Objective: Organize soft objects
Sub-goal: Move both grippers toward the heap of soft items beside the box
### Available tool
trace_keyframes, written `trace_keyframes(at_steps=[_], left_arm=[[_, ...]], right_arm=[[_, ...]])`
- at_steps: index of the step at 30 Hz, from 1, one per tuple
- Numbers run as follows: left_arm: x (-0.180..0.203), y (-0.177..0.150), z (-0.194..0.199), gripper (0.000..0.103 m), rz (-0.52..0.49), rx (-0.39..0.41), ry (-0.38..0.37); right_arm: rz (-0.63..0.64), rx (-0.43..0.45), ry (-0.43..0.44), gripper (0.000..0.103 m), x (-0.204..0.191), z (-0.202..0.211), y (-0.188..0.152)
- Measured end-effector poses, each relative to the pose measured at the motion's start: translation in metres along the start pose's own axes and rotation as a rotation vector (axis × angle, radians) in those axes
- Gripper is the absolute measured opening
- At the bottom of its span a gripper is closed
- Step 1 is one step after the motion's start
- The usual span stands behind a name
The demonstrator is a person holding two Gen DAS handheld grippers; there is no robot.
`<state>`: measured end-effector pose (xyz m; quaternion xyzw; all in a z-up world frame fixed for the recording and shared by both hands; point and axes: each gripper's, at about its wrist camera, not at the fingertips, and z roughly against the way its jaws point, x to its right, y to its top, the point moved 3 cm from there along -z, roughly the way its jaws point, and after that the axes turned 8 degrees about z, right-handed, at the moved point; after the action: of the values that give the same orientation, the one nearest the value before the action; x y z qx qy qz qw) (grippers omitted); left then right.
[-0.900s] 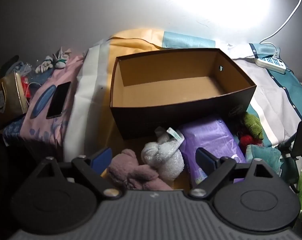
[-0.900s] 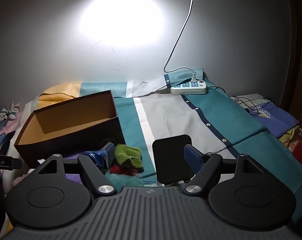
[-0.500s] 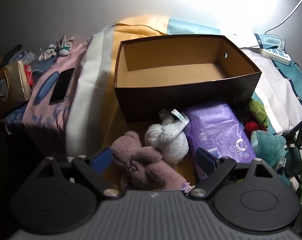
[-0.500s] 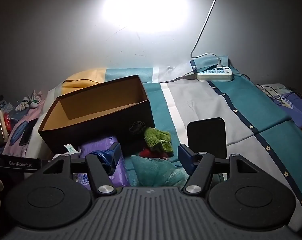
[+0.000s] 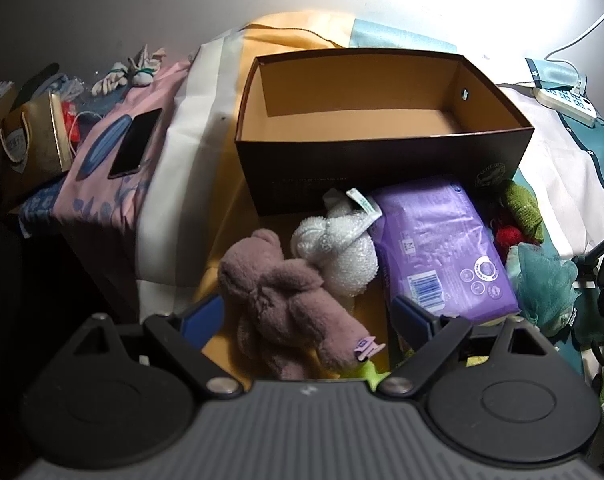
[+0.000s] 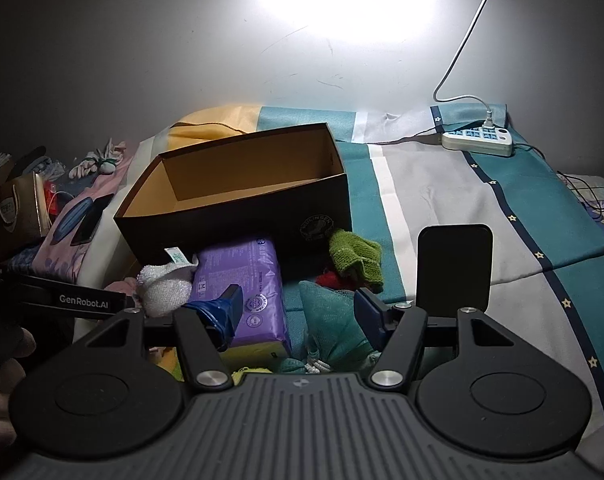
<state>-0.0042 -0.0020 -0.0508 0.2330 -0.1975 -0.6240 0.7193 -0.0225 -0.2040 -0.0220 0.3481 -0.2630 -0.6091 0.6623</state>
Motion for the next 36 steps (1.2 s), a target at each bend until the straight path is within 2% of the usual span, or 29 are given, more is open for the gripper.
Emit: trace_keyframes(at_steps=[12,28,36], left_arm=[[-0.010,-0.018,0.006,0.091,0.011,-0.024,0.018],[-0.021,-0.028,0.009,0.091,0.006,-0.043,0.006],[-0.017,-0.029,0.009,0.091,-0.016,-0.044,-0.013]], right_arm=[[0.021,-0.042,0.056,0.045,-0.018,0.002,-0.015],[0.027,-0.065,0.021,0.037,-0.023,0.007,-0.029],[0.001,-0.074,-0.005,0.036,-0.017,0.010,-0.032]])
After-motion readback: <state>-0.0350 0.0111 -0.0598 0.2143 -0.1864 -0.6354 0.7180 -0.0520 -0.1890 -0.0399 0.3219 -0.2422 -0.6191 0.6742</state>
